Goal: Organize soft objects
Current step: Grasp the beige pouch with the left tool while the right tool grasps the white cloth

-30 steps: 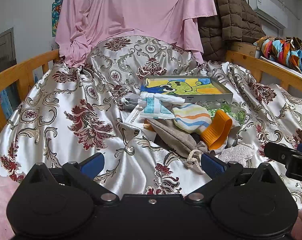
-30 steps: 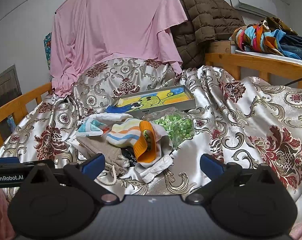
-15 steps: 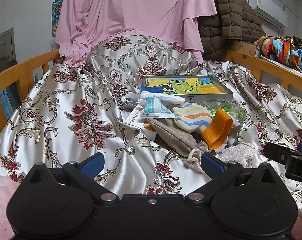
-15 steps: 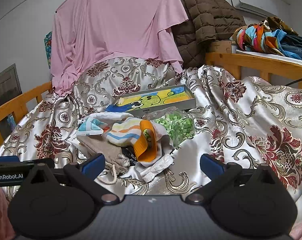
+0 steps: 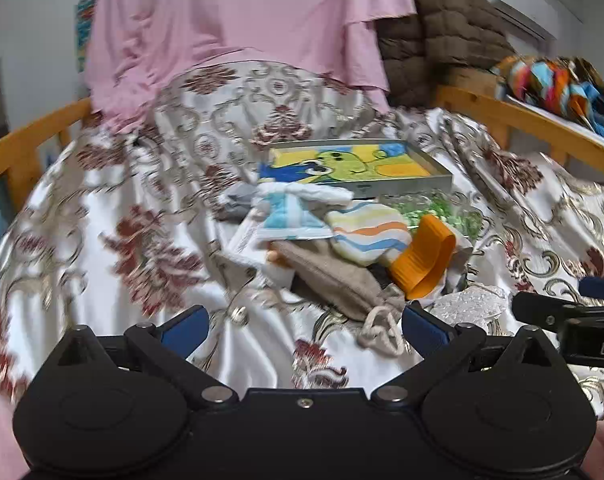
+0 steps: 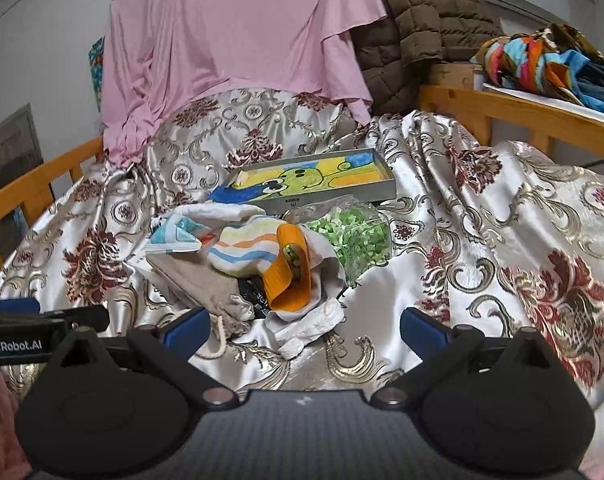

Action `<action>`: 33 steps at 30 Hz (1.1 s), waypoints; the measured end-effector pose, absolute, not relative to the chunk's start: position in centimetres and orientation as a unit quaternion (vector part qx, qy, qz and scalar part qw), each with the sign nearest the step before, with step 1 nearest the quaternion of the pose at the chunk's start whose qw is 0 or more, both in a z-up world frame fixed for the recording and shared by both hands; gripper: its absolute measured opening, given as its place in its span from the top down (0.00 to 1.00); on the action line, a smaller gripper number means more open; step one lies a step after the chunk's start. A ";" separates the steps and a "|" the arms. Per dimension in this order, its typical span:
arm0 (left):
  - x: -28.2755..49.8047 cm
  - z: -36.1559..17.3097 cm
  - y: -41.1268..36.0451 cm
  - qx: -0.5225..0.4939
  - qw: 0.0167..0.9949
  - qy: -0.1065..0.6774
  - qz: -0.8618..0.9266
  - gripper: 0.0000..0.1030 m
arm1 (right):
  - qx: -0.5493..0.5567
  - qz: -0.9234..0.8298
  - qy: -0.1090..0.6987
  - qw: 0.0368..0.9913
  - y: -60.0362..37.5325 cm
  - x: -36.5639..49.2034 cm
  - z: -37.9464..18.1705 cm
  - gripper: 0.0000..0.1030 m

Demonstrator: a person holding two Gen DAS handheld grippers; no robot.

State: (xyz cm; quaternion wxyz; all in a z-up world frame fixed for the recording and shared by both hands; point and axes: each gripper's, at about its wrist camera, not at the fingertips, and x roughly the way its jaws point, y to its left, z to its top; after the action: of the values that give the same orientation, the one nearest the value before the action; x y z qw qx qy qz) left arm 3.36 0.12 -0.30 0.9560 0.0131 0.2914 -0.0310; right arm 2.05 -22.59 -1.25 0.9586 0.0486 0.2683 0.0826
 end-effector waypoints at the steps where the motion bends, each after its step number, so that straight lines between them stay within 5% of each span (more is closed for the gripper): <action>1: 3.9 -0.3 -0.1 0.019 0.955 0.292 -0.040 0.01 | 0.042 0.088 0.272 0.957 -22.7 2.5 -1.3 0.00; 14: 13.4 -3.4 -1.9 0.001 0.925 0.363 -0.112 0.02 | 0.046 0.133 0.345 0.928 -23.2 9.4 -4.9 0.00; 19: 15.5 -4.6 -0.9 -0.054 0.914 0.385 -0.111 0.04 | 0.095 0.145 0.358 0.918 -24.4 11.1 -6.0 0.09; 33: 17.7 -6.1 0.0 -0.146 0.894 0.406 -0.119 0.30 | 0.119 0.177 0.340 0.916 -23.8 12.2 -6.4 0.45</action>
State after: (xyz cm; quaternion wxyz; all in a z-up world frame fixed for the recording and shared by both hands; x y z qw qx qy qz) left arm 17.66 0.03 -6.05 0.8942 -0.1456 0.4062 -0.1190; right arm 12.21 -23.75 -6.43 0.9160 0.1190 0.3399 0.1765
